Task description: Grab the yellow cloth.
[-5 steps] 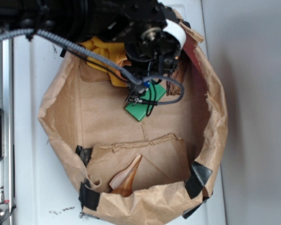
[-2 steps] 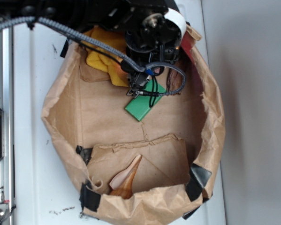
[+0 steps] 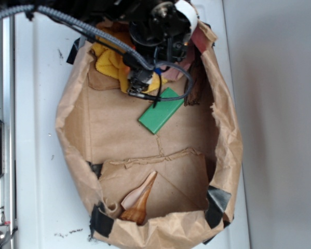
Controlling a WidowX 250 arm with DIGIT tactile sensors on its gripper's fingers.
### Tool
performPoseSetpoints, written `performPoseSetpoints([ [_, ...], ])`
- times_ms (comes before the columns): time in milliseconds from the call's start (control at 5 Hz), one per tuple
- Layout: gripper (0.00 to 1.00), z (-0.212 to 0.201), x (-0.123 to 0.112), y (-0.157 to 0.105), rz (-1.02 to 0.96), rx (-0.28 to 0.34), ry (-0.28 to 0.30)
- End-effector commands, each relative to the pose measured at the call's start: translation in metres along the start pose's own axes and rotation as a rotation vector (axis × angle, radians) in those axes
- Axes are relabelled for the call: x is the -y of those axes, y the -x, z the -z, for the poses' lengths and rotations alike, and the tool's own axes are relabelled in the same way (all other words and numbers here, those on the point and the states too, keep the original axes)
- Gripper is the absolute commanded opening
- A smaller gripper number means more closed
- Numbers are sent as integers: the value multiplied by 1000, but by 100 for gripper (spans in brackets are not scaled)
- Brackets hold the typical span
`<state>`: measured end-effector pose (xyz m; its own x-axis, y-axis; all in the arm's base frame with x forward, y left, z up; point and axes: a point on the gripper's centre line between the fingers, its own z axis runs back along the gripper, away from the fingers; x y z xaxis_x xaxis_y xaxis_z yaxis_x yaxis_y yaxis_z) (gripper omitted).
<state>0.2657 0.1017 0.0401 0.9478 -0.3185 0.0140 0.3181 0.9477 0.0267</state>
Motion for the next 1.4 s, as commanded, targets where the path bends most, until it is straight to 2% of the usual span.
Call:
performPoseSetpoints([
  [0,100,-19,-9,8,29,16,-43],
  [800,100,27,5,-1,48,7,-193],
  [1000,0,22,2,-4,6,14,-166],
  [1200,0,16,-1,-6,-1,29,-147],
])
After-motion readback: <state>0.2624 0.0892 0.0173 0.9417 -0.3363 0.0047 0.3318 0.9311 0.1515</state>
